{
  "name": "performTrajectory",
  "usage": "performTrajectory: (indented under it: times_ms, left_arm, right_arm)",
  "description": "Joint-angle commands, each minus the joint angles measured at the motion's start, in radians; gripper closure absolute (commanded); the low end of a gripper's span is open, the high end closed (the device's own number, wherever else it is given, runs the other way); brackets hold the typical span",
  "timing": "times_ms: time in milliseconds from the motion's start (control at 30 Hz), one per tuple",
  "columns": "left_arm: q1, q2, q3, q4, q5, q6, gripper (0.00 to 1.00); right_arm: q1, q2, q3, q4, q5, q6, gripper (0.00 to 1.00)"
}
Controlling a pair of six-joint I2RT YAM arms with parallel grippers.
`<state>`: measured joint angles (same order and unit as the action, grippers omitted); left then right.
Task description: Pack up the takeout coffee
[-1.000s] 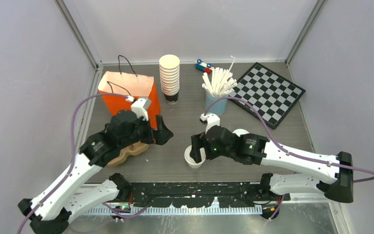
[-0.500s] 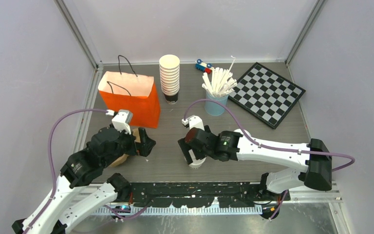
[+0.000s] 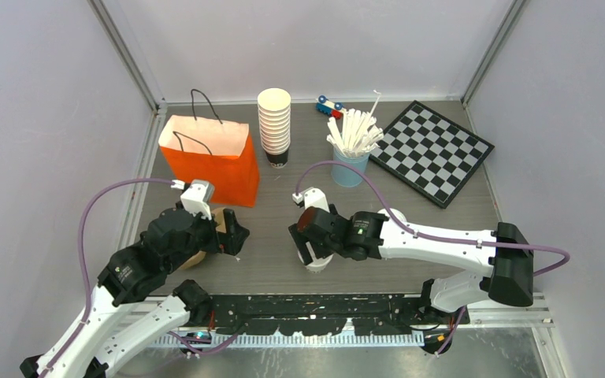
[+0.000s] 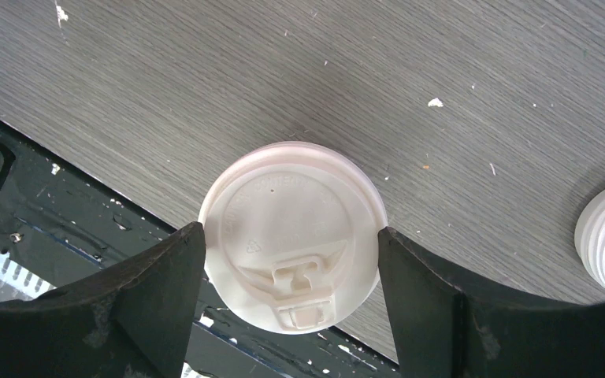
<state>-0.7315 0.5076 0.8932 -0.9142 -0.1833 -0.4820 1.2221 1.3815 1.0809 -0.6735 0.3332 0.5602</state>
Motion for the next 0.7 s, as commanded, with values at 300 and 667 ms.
performTrajectory:
  times_ms: [300,667]
  left_arm:
    - [0.001,-0.01,-0.007,0.012,-0.021,0.023,0.0]
    - [0.001,-0.009,-0.01,0.012,-0.024,0.023,0.0]
  right_arm:
    - [-0.115,-0.125,-0.062,-0.008,0.092,0.017,0.25]
    - [-0.247,-0.293,-0.115,0.054,-0.086,-0.001,0.14]
